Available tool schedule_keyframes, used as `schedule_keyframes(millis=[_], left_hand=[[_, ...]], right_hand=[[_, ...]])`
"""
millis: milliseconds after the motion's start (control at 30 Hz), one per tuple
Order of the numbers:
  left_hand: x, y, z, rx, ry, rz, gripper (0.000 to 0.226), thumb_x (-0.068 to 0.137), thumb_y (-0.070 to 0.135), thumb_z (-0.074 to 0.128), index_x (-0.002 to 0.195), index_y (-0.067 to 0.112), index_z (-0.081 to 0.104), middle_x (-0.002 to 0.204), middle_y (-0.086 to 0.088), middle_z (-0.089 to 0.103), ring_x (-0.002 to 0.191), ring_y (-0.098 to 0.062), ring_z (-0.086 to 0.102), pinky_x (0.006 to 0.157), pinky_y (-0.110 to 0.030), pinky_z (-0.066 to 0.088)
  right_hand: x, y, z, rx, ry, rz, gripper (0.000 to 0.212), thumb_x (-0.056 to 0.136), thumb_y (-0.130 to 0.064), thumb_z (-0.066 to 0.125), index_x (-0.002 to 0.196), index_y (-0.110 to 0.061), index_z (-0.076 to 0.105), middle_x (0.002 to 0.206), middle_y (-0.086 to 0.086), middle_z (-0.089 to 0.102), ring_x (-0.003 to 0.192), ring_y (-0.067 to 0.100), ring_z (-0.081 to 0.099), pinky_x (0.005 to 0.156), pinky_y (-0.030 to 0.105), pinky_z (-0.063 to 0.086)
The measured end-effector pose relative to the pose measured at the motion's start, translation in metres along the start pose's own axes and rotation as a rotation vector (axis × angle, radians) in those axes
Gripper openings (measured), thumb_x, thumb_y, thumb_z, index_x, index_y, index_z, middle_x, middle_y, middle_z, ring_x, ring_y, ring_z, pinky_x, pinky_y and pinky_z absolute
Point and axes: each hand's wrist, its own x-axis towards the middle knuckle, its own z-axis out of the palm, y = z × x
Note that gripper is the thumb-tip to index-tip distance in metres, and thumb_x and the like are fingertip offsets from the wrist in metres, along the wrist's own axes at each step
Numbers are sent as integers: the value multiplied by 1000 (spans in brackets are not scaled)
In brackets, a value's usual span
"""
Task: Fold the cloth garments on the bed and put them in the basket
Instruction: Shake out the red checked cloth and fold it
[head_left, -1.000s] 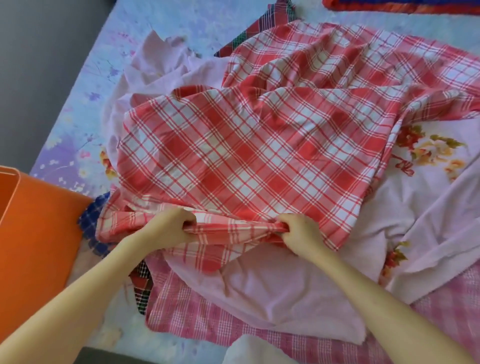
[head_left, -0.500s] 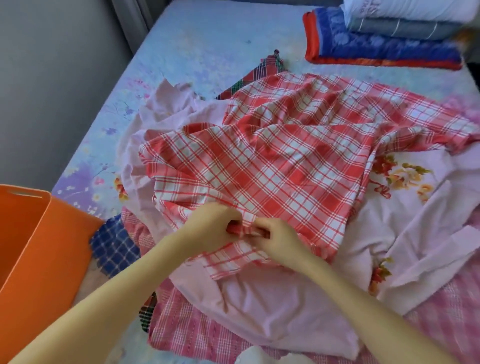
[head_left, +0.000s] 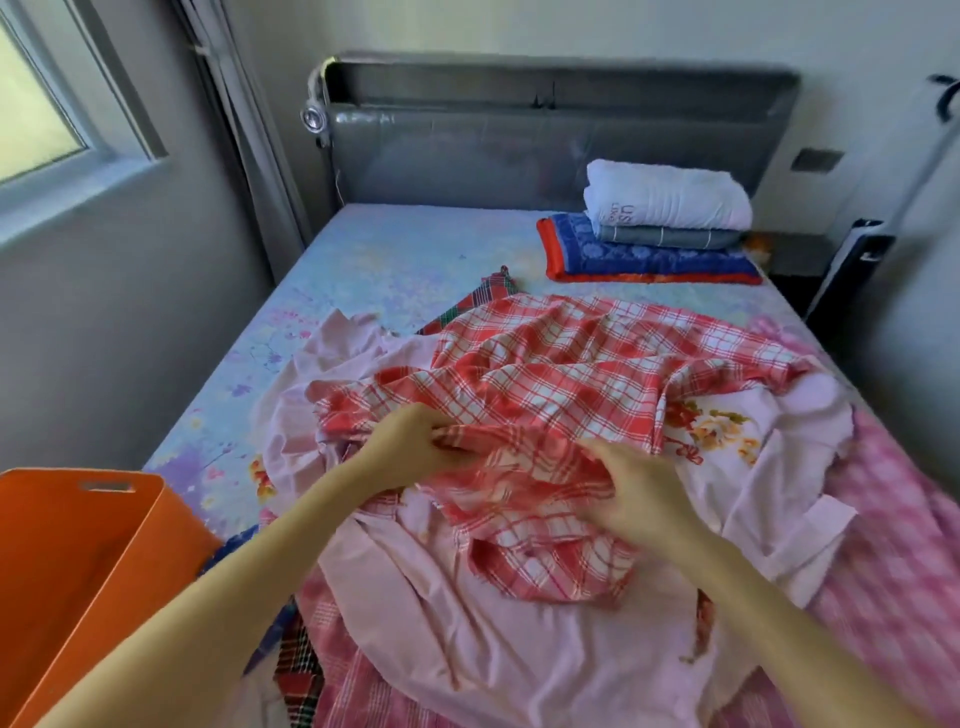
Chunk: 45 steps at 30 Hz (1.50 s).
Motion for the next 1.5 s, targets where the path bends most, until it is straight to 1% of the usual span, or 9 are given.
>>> schedule_keyframes(millis=[100,400,700,833,900,1000,1133,1267,1500], left_hand=[[-21,53,-3,180,-77,196,29,71,36,78,76,12,64,70,0,62,64,-14,54,67,-32,48],[-91,49,-1,-264,-279,143,46,71,3,77,109,19,58,99,-6,68,91,-24,65,91,-42,53],[-120,66,67,-37,203,183,34,66,33,77,94,14,74,86,-8,74,82,-25,67,64,-29,42],[-155,57,71,74,317,138,23,74,5,67,95,11,73,86,-13,72,82,-33,66,64,-31,43],[-174,67,68,109,309,87,23,73,-2,57,90,5,70,89,-18,70,84,-35,63,62,-31,37],[-208,99,62,167,129,144,19,74,-3,51,84,2,67,85,-16,67,80,-31,60,63,-31,42],[-266,159,59,273,-107,366,21,73,3,49,79,6,69,73,-6,64,65,-18,51,57,-26,41],[-298,188,47,301,-207,491,22,72,1,52,80,11,70,65,7,60,55,-4,48,50,-14,40],[-289,109,44,402,129,360,12,82,11,57,71,14,56,74,-5,61,73,-24,57,61,-26,39]], right_hand=[[-18,-53,3,251,80,-178,82,65,-54,76,136,-29,43,118,-13,60,103,6,58,92,25,46],[-111,-87,-53,875,132,18,6,86,-13,66,85,-18,67,76,-6,71,74,6,67,74,25,52],[-256,-62,-147,1497,335,62,25,67,-12,63,91,-8,71,90,14,69,85,26,68,81,42,56],[-330,-32,-149,829,459,213,26,87,0,54,71,-17,66,66,3,64,67,20,62,66,25,50],[-347,-20,-132,342,353,304,10,84,-23,68,80,-17,61,75,1,63,74,19,59,63,24,42],[-361,-31,-97,9,122,375,52,71,-58,70,112,-28,58,101,-3,68,95,19,63,74,28,45],[-361,-84,-61,-79,132,228,75,73,-65,63,139,-37,38,105,-4,68,102,18,62,70,26,40],[-355,-121,-45,80,327,143,26,88,-34,58,112,-28,67,91,2,71,88,22,65,61,26,38],[-383,-119,-78,179,464,109,22,85,-12,61,102,-16,75,95,2,74,85,16,65,67,23,45]])
